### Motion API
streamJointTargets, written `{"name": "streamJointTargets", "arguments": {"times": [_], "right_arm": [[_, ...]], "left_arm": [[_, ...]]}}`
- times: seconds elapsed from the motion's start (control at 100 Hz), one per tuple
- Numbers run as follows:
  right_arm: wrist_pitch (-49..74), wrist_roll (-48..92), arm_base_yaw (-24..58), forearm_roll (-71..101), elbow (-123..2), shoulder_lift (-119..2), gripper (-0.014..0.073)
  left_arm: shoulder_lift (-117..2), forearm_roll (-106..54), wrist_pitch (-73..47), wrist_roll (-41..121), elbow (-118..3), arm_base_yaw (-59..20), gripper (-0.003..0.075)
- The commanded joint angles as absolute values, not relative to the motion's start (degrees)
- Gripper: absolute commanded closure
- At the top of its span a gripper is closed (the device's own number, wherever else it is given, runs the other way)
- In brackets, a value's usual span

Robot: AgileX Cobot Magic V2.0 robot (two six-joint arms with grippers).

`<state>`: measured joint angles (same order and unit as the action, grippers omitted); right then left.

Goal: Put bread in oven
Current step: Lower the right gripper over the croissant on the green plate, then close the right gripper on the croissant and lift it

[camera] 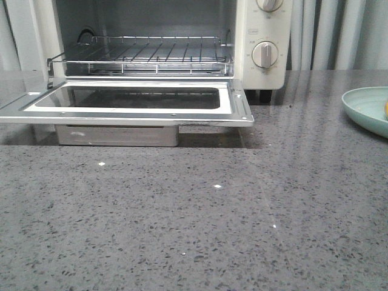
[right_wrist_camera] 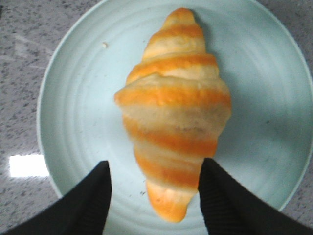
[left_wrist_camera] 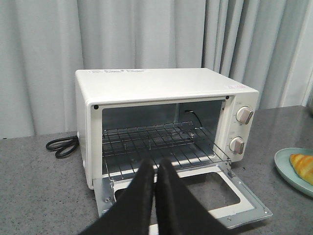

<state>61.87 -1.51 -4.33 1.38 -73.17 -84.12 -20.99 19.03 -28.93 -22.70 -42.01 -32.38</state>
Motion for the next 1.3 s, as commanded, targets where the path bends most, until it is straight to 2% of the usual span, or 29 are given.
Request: {"name": "streamJointTargets", "arguments": {"times": [0.0, 0.35, 0.72, 0.77, 0.84, 0.98, 1.14, 1.29], "right_arm": [[59.0, -0.8, -4.4, 0.0, -75.2, -83.5, 0.0232], [53.6, -0.8, -4.4, -1.4, -75.2, -87.2, 0.0232], [53.6, -0.8, -4.4, -1.5, -75.2, -90.4, 0.0236], [53.6, -0.8, -4.4, -1.5, -75.2, -90.4, 0.0262], [54.0, -0.8, -4.4, -1.5, -75.2, -90.4, 0.0356], [55.3, -0.8, -4.4, -1.5, -75.2, -90.4, 0.0666], [56.6, -0.8, -4.4, -1.5, -75.3, -90.1, 0.0661], [57.1, -0.8, -3.4, -1.5, -75.3, -88.7, 0.0661]], "left_arm": [[-21.4, 19.6, -25.1, -22.7, -43.9, -32.7, 0.0742], [-21.4, 19.6, -25.1, -22.7, -43.9, -32.7, 0.0742], [-21.4, 19.6, -25.4, -22.7, -43.9, -32.7, 0.0742], [-21.4, 19.8, -26.0, -22.7, -43.9, -32.7, 0.0742], [-21.4, 20.8, -27.5, -22.7, -43.9, -32.7, 0.0742], [-20.9, 21.0, -29.2, -22.7, -43.9, -32.7, 0.0742], [-17.8, 21.1, -30.0, -22.7, -44.8, -32.7, 0.0742], [-14.6, 23.6, -35.9, -22.7, -48.0, -32.7, 0.0742]]}}
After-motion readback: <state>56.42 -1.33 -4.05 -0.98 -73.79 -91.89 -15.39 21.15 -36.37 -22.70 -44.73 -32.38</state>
